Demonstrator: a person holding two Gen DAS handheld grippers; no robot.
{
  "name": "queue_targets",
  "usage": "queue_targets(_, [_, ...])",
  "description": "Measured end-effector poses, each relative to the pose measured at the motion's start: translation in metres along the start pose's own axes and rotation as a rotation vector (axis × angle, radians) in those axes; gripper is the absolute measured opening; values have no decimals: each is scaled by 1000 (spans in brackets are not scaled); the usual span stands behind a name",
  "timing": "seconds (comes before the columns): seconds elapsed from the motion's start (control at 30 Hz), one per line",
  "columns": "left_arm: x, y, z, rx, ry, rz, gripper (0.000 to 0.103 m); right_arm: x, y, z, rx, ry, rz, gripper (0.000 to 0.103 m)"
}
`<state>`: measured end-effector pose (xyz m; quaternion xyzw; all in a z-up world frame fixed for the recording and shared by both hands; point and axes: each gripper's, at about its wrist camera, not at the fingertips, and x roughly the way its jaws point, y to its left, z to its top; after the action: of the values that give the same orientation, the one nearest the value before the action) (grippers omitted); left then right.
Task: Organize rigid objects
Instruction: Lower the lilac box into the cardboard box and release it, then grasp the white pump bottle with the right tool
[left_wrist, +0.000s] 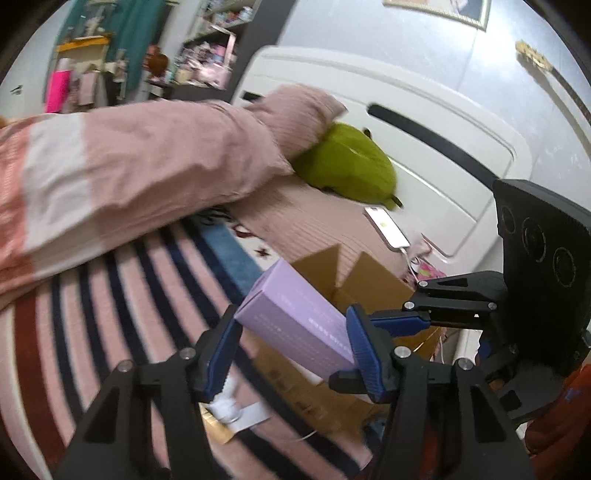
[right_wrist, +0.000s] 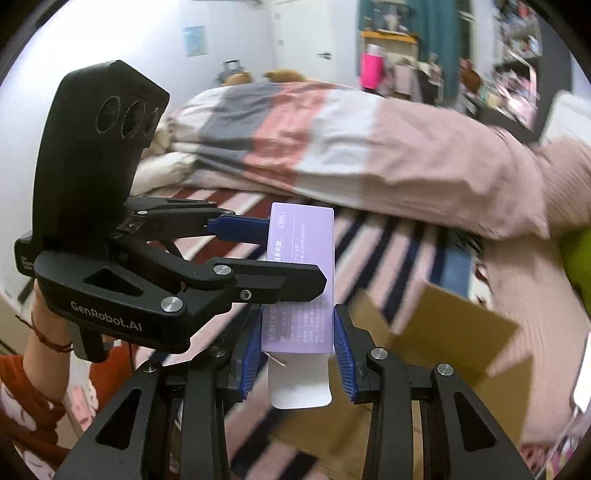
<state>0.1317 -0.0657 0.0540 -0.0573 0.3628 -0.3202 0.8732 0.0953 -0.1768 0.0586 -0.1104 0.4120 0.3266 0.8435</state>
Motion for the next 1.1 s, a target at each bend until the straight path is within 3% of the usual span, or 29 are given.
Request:
queue_targets(0.13, [43,-16,10,9,95,-20,55,-5,-39,-18,70,55,-30,32])
queue_targets(0.3, [72,-26,7,15,187,20,56,8,-63,-30,94,144,-53,32])
queue_targets(0.4, [75,-28,6,23,195,47,75,17,-67,-36,87,207,-95,34])
queue_targets(0.53, [53,-23,5,14,155,44,78,22,-64,-43,82,233,-108,41])
queue_targets(0.67, [1,-10,-3,10,66,122,80,12,-32,-34,29,145,-53,41])
queue_targets(0.83, [-67,26,-39,-27,-26,251,85,10,33,-19,-57,63,119,41])
queue_targets(0.93, [-93,52,-72,-58,-47,326,85,27,72,-19,-97,74,218,44])
queue_targets(1.0, [-103,68,-98,-84,-50,348,85,44,93,-28,-100,89,266,52])
queue_targets(1.1, [-108,84,-134,-112,-43,360,85,72,110,-51,-76,109,275,61])
